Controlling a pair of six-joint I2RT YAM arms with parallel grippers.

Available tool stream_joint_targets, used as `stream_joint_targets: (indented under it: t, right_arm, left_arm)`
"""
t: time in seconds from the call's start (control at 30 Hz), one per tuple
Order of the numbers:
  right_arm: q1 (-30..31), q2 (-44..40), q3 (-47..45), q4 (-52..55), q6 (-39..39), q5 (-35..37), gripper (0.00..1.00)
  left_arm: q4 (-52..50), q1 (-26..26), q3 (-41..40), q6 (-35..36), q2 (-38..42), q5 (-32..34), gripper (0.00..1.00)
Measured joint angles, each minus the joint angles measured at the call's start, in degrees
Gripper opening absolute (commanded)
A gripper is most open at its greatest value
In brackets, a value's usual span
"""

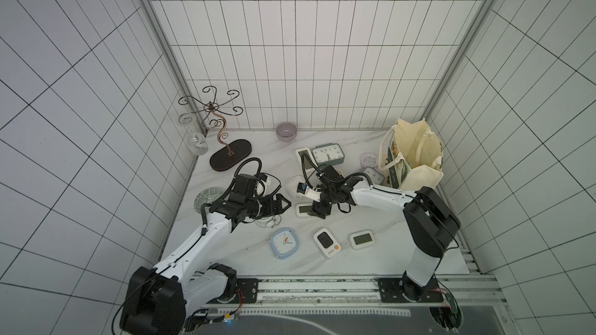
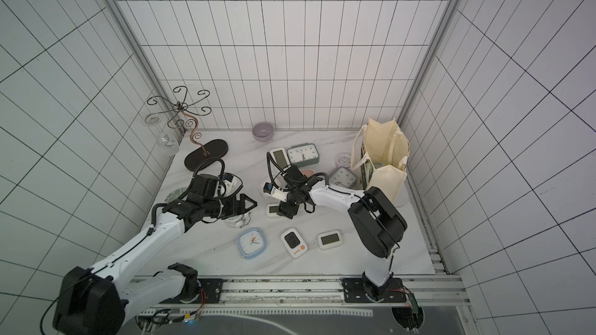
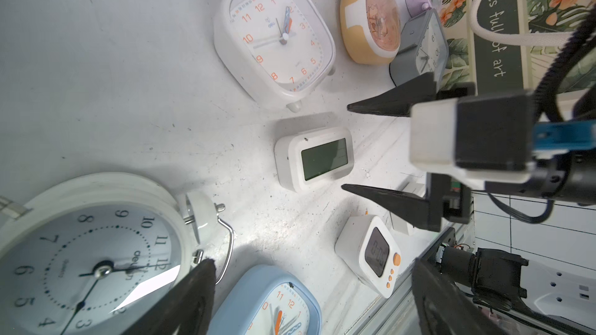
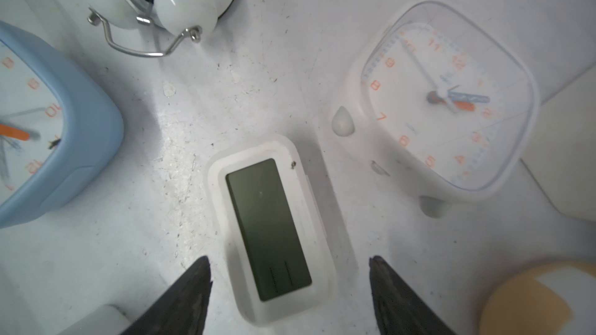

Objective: Put the alarm clock into the canvas bag
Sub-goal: Pick up the alarm from the center of the board.

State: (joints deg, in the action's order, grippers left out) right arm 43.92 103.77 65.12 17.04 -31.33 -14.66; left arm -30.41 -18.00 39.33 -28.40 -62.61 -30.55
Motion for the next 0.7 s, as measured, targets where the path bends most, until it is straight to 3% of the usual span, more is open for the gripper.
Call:
stream_joint_targets:
  t: [0.33, 0.7]
  right_arm:
    - [0.35, 3.45, 0.00, -2.10, -4.63, -0.02, 0.74]
    - [0.39, 4.46, 0.00, -1.51, -5.77, -0.59, 0.43]
  left_arm:
    - [-0.44, 0.28, 0.11, 1.03, -0.92, -0.04, 0.93]
    - [-0.22, 0.44, 1.09, 1.49, -3.21, -1.36, 0.92]
